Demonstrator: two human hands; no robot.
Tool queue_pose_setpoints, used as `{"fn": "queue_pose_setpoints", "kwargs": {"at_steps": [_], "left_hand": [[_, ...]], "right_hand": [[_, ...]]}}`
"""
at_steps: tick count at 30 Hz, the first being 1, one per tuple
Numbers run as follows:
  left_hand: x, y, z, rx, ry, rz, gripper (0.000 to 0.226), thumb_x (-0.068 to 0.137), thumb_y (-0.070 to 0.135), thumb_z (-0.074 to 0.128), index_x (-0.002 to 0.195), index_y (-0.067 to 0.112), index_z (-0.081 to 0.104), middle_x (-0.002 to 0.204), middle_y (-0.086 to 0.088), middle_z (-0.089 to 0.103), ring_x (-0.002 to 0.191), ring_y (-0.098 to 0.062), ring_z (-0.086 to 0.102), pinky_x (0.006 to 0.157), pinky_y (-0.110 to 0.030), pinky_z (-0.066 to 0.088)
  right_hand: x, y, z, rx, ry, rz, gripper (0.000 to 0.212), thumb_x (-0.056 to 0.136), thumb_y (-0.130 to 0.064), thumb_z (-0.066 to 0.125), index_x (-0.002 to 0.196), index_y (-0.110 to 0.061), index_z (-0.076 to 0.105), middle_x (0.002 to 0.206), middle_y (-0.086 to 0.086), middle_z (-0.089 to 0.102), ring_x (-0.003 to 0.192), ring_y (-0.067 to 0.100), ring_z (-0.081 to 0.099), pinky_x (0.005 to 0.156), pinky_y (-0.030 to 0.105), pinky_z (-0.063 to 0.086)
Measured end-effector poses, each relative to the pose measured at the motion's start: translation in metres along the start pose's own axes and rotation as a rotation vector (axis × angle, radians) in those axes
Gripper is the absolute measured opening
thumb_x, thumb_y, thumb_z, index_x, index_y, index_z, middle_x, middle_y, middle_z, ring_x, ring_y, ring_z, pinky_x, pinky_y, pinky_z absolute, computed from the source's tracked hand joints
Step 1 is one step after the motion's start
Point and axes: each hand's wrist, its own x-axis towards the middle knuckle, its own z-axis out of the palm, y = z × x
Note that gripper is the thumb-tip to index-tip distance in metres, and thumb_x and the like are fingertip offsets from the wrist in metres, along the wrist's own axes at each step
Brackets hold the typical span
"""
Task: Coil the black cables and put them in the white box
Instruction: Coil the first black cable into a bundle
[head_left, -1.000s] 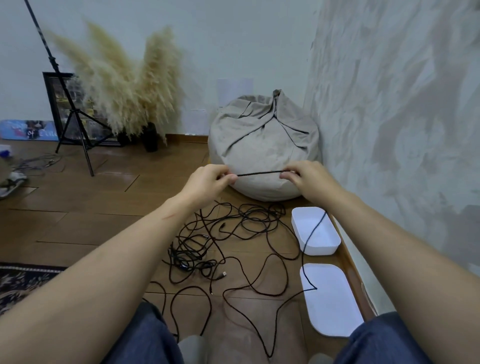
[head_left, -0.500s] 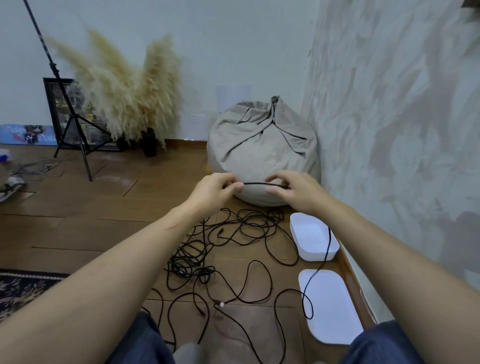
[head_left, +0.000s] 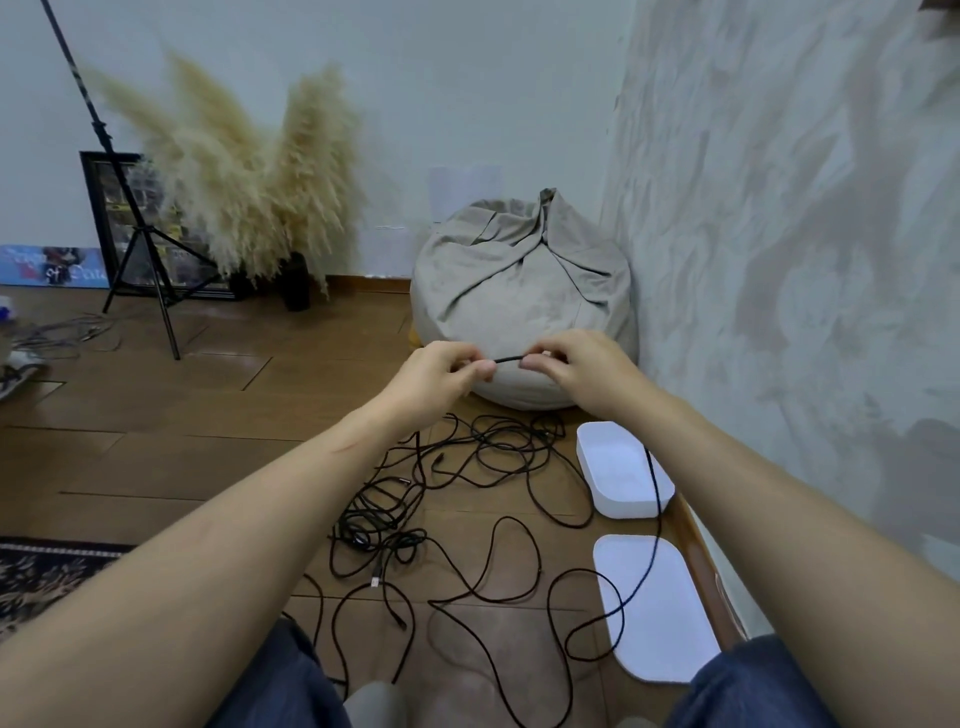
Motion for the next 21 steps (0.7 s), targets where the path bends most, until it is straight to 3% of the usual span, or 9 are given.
{"fn": "queue_pose_setpoints", "kwargs": {"at_steps": [1, 4, 6, 8, 10, 13, 17, 19, 21], "left_hand": [[-0.001, -0.006, -0.001, -0.009, 0.010, -0.030, 0.026, 0.103, 0.040, 0.055, 0.089, 0.026, 0.072, 0.065, 0.003, 0.056, 0.060, -0.011, 0.047, 0.060, -0.031, 0.040], [-0.004, -0.018, -0.003, -0.026, 0.025, -0.094, 0.025, 0.103, 0.040, 0.055, 0.088, 0.029, 0.072, 0.064, 0.007, 0.057, 0.059, -0.010, 0.049, 0.062, -0.031, 0.043], [-0.003, -0.009, 0.003, -0.033, 0.020, -0.063, 0.025, 0.103, 0.039, 0.055, 0.090, 0.027, 0.072, 0.066, 0.007, 0.058, 0.061, -0.008, 0.050, 0.062, -0.030, 0.043], [-0.001, 0.006, 0.010, -0.048, 0.002, -0.014, 0.025, 0.103, 0.039, 0.056, 0.090, 0.026, 0.072, 0.067, 0.005, 0.059, 0.062, -0.010, 0.050, 0.061, -0.030, 0.040], [0.001, 0.009, 0.011, -0.055, -0.006, -0.003, 0.024, 0.103, 0.039, 0.056, 0.090, 0.026, 0.072, 0.068, 0.000, 0.059, 0.063, -0.012, 0.050, 0.060, -0.031, 0.040], [-0.002, -0.008, 0.004, -0.046, 0.015, -0.076, 0.026, 0.104, 0.038, 0.054, 0.092, 0.025, 0.072, 0.074, -0.003, 0.064, 0.068, -0.014, 0.055, 0.066, -0.035, 0.047], [-0.001, -0.010, 0.009, -0.103, -0.003, -0.086, 0.026, 0.104, 0.038, 0.053, 0.094, 0.025, 0.072, 0.070, 0.003, 0.060, 0.066, -0.011, 0.054, 0.065, -0.029, 0.045], [0.001, -0.001, 0.014, -0.120, -0.027, -0.058, 0.025, 0.103, 0.040, 0.054, 0.092, 0.025, 0.072, 0.068, 0.003, 0.059, 0.063, -0.010, 0.052, 0.061, -0.026, 0.042], [0.002, 0.000, 0.012, -0.113, -0.022, -0.058, 0.026, 0.104, 0.039, 0.055, 0.092, 0.025, 0.072, 0.068, 0.004, 0.058, 0.062, -0.009, 0.051, 0.060, -0.025, 0.041]], "right_hand": [[-0.002, 0.004, -0.004, -0.017, 0.039, 0.034, 0.022, 0.099, -0.034, 0.060, 0.107, -0.022, 0.076, 0.088, -0.010, 0.066, 0.084, 0.010, 0.054, 0.062, 0.014, 0.033], [-0.012, 0.017, -0.010, -0.057, 0.074, 0.104, 0.022, 0.099, -0.035, 0.058, 0.107, -0.023, 0.075, 0.099, -0.004, 0.071, 0.094, 0.019, 0.061, 0.072, 0.032, 0.042], [-0.012, 0.011, -0.007, -0.034, 0.001, 0.083, 0.023, 0.098, -0.041, 0.059, 0.109, -0.027, 0.073, 0.101, -0.006, 0.071, 0.095, 0.016, 0.060, 0.072, 0.031, 0.041], [-0.008, 0.001, 0.001, -0.002, -0.063, 0.021, 0.023, 0.098, -0.043, 0.058, 0.108, -0.028, 0.073, 0.093, -0.009, 0.068, 0.087, 0.011, 0.057, 0.064, 0.022, 0.035], [-0.004, -0.001, 0.001, 0.005, -0.014, 0.022, 0.021, 0.099, -0.039, 0.057, 0.102, -0.027, 0.074, 0.079, -0.012, 0.062, 0.078, 0.010, 0.054, 0.059, 0.017, 0.031], [-0.009, 0.019, -0.007, -0.025, 0.111, 0.148, 0.022, 0.101, -0.035, 0.054, 0.094, -0.025, 0.072, 0.067, -0.013, 0.056, 0.069, 0.013, 0.052, 0.057, 0.027, 0.034], [-0.013, 0.013, 0.001, -0.008, -0.009, 0.086, 0.023, 0.098, -0.042, 0.057, 0.113, -0.031, 0.069, 0.099, -0.008, 0.071, 0.093, 0.016, 0.062, 0.077, 0.035, 0.048], [-0.006, -0.001, 0.010, 0.011, -0.079, 0.010, 0.021, 0.099, -0.039, 0.057, 0.114, -0.031, 0.070, 0.104, -0.007, 0.072, 0.097, 0.014, 0.062, 0.076, 0.033, 0.045], [0.001, -0.004, 0.010, -0.018, -0.029, 0.023, 0.019, 0.100, -0.034, 0.055, 0.107, -0.029, 0.072, 0.100, -0.005, 0.072, 0.095, 0.017, 0.062, 0.072, 0.032, 0.040]]}}
